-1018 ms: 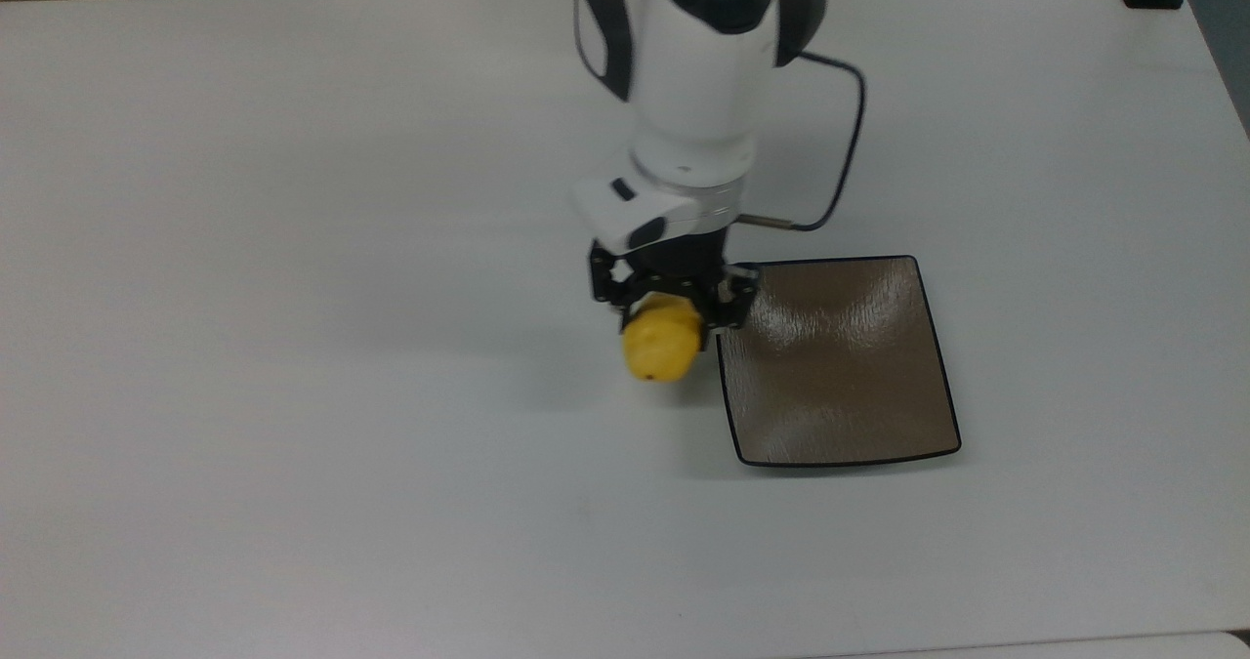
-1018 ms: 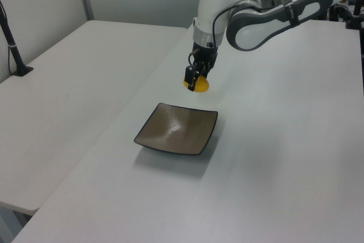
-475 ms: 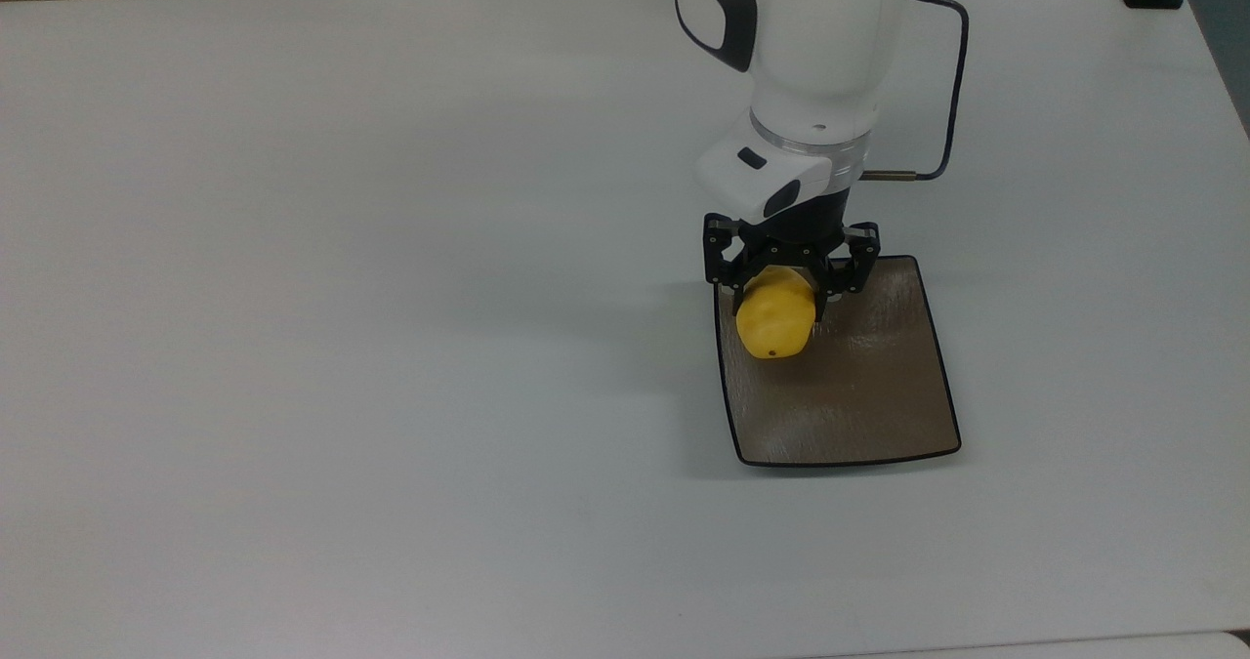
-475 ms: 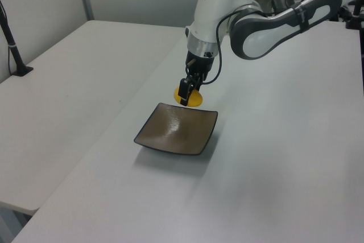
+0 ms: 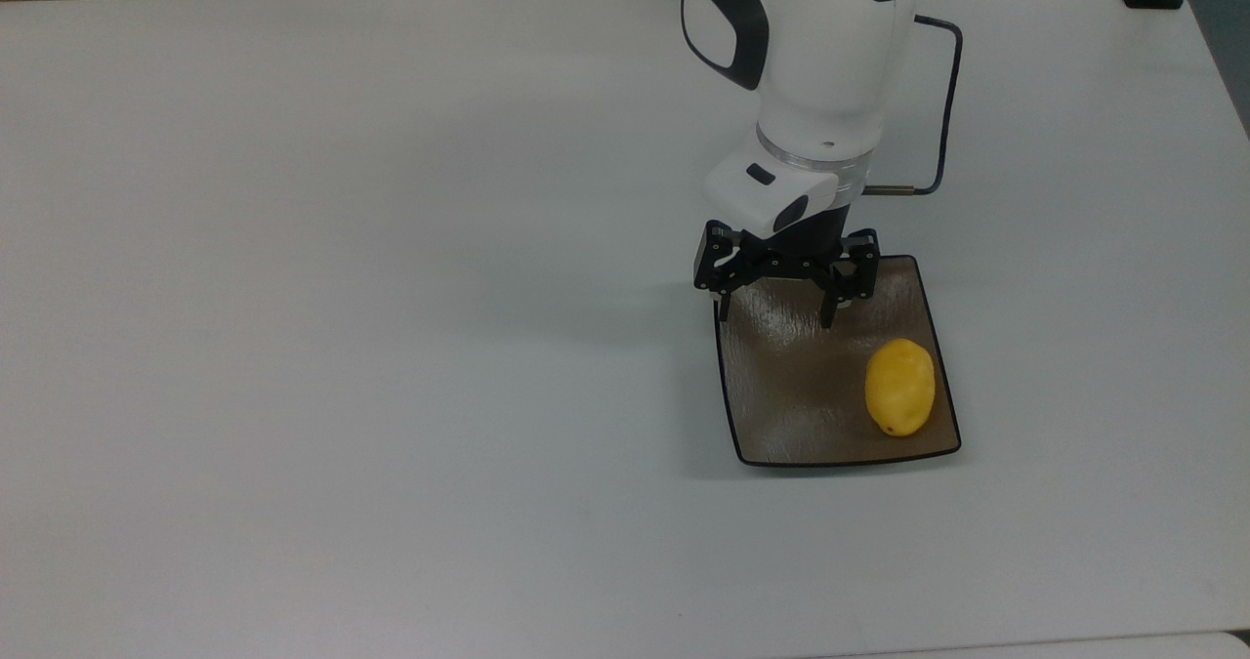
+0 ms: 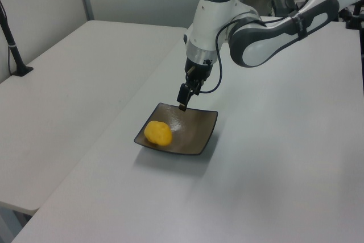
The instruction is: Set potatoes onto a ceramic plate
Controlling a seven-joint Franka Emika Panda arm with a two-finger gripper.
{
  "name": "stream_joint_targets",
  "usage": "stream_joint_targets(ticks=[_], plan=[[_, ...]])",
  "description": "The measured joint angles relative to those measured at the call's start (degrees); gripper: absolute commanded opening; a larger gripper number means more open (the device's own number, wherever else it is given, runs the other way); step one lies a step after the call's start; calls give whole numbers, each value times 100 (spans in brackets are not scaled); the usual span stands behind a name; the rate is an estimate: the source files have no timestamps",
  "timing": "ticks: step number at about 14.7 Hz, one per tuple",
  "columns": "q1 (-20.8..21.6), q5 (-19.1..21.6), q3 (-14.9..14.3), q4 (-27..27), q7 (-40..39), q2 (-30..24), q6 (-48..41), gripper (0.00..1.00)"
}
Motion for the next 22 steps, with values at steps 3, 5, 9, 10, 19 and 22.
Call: stream_joint_targets(ticks=[3,5,9,10,19,22], plan=[[-2,0,2,30,0,-17,-44,100],[-5,0,2,35,-11,-117,-463,100],[-78,123,2,-133,-156,-363,-1041,100],[-139,251,-3,-340,-426,-546,-1193,100],[-316,1394,-1045,-2114,-1714,-2727,-1943,100],[-402,1771,-1391,-2481,-2100,-3364,-2014,100]])
